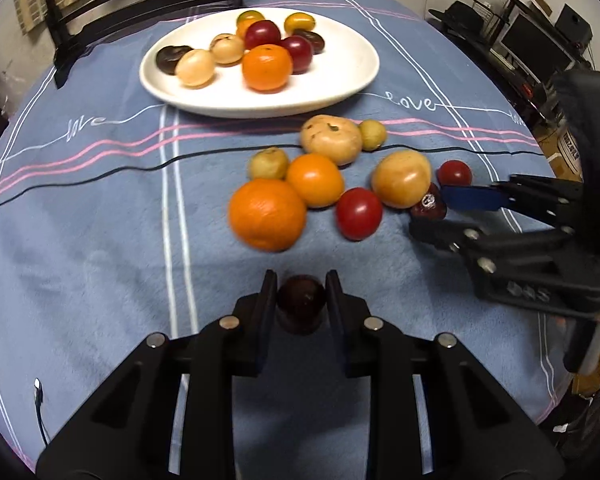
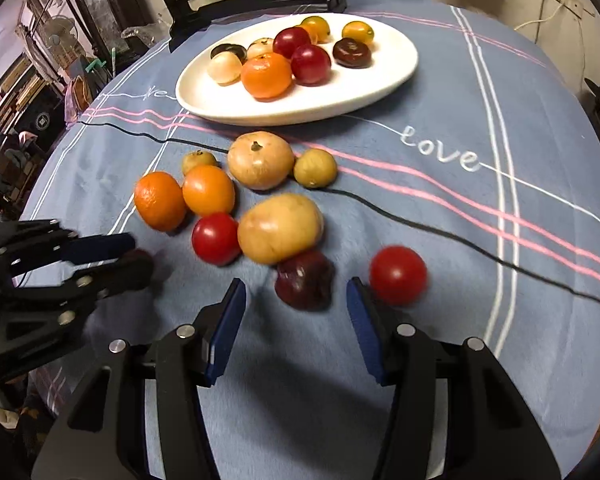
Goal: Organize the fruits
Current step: 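Grasp a small dark plum with left gripper while right gripper grasps dark red plum, then carry both held plums over the white plate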
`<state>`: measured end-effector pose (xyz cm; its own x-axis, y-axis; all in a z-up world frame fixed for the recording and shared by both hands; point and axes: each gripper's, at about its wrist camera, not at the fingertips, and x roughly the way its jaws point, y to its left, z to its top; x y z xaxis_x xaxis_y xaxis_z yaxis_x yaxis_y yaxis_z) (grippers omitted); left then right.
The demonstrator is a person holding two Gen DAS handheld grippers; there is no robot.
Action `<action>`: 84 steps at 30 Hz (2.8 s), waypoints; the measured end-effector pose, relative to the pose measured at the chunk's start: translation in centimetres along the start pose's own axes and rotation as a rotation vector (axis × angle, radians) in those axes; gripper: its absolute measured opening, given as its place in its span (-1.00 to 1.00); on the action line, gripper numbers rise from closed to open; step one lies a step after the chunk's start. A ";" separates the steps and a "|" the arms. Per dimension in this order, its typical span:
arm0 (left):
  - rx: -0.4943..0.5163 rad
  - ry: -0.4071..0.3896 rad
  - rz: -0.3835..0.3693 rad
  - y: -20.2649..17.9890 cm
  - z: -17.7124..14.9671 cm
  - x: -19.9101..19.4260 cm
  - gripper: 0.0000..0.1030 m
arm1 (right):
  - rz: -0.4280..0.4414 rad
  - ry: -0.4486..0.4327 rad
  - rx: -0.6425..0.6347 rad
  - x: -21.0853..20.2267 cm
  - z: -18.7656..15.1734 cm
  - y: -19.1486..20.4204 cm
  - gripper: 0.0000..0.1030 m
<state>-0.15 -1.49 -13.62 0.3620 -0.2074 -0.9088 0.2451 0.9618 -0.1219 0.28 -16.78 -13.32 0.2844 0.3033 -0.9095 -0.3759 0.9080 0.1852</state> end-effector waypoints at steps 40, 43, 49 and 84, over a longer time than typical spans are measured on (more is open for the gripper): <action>-0.024 -0.029 0.011 2.4 -2.1 -3.2 -0.50 | 0.048 -0.039 0.074 -4.2 -5.3 1.9 -0.40; -0.035 -0.015 0.013 2.8 -2.5 -2.8 -0.50 | 0.029 -0.021 0.043 -3.6 -5.6 2.4 -0.42; -0.017 -0.033 0.031 2.2 -1.8 -1.8 0.10 | 0.049 0.000 0.047 -2.9 -5.5 2.4 -0.41; 0.043 -0.263 0.132 0.1 13.5 -9.3 -0.39 | 0.041 -0.367 -0.018 -12.8 9.4 2.8 -0.41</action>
<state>8.65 -1.90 0.17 0.6127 -0.1261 -0.7802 0.2168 0.9761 0.0125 3.85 -15.39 2.33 0.5648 0.4257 -0.7069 -0.4080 0.8887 0.2091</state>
